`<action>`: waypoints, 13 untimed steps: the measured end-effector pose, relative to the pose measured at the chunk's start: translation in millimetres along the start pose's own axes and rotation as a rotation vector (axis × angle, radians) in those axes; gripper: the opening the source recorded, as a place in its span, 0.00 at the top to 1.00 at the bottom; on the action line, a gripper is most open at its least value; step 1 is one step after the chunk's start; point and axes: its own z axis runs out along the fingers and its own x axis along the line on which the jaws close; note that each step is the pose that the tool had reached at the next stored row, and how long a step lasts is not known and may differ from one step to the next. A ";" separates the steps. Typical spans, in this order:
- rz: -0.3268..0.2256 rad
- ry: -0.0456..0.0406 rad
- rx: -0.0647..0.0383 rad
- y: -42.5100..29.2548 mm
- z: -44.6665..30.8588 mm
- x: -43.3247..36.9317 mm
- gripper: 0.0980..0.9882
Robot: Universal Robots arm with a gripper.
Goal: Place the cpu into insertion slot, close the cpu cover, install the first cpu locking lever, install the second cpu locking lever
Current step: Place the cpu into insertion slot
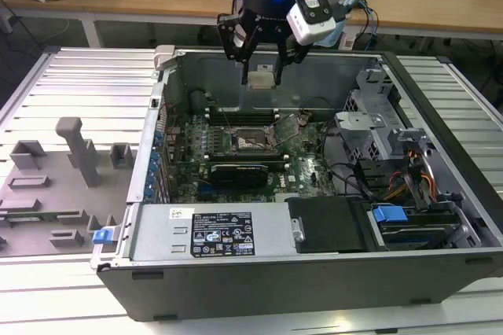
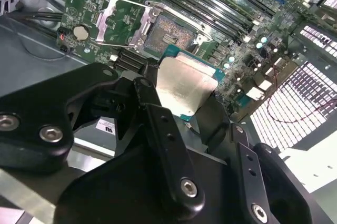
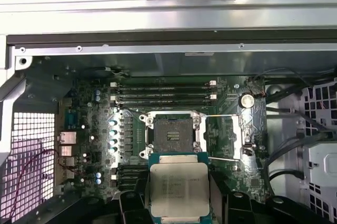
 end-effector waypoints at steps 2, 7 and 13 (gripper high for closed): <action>0.000 0.0000 0.000 -0.3 3.7 -0.1 0.50; 0.000 0.0000 0.000 -1.4 15.9 -0.3 0.50; 0.000 0.0000 0.001 -2.4 27.4 -0.5 0.50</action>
